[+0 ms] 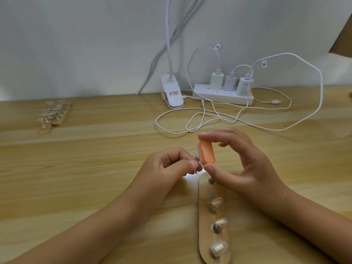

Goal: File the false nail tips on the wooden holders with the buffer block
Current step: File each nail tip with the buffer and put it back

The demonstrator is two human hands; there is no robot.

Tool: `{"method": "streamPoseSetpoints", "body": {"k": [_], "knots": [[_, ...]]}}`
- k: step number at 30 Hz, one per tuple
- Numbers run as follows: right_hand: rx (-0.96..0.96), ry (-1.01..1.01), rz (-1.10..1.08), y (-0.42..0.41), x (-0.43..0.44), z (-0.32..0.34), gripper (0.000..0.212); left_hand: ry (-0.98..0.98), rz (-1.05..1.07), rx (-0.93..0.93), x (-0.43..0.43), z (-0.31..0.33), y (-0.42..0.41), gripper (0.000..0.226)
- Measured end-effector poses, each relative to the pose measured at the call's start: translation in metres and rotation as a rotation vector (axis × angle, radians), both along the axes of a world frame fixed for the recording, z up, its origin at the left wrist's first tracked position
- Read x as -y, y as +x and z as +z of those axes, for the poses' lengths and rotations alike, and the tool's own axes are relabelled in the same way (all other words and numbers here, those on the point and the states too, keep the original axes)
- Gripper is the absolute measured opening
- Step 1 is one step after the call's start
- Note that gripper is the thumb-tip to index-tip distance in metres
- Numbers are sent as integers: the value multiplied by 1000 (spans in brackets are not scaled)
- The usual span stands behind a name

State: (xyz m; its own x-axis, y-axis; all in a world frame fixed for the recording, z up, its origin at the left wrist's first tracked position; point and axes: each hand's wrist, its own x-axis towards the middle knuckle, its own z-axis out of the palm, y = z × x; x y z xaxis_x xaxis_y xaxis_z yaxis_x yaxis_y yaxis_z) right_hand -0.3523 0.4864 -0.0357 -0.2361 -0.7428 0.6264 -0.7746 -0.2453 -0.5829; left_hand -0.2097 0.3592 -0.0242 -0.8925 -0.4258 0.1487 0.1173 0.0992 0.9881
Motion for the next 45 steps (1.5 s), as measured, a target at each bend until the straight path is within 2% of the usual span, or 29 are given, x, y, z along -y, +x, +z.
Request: {"method": "streamPoseSetpoints", "body": {"k": [4,7,17,23,27,31,34,37,41,45], "knots": [[-83,7,31,2,-1,-2,46,-5,-3,2,-1,1,0,20],[-13,-4,13,2,1,-2,43,5,-2,-1,-1,1,-1,18],[-97,-4,1,3,-1,-2,44,-12,-4,-11,0,-1,-2,22],[-67,-10,9,2,0,-1,40,-16,7,-5,0,-2,-2,19],[75,-19,-5,-2,0,1,39,-6,25,1,0,-2,-2,19],[-29,10,34,2,0,-2,40,-11,19,-2,-1,-1,-2,23],[10,14,3,1,0,-1,39,-3,16,0,1,-2,-2,20],[-54,26,45,1,0,-3,41,-33,-13,5,1,-3,-2,14],[33,28,10,-1,1,-3,41,-13,5,8,3,-6,-3,20],[10,24,-24,-2,2,-3,43,-38,10,0,2,-7,-3,21]]}}
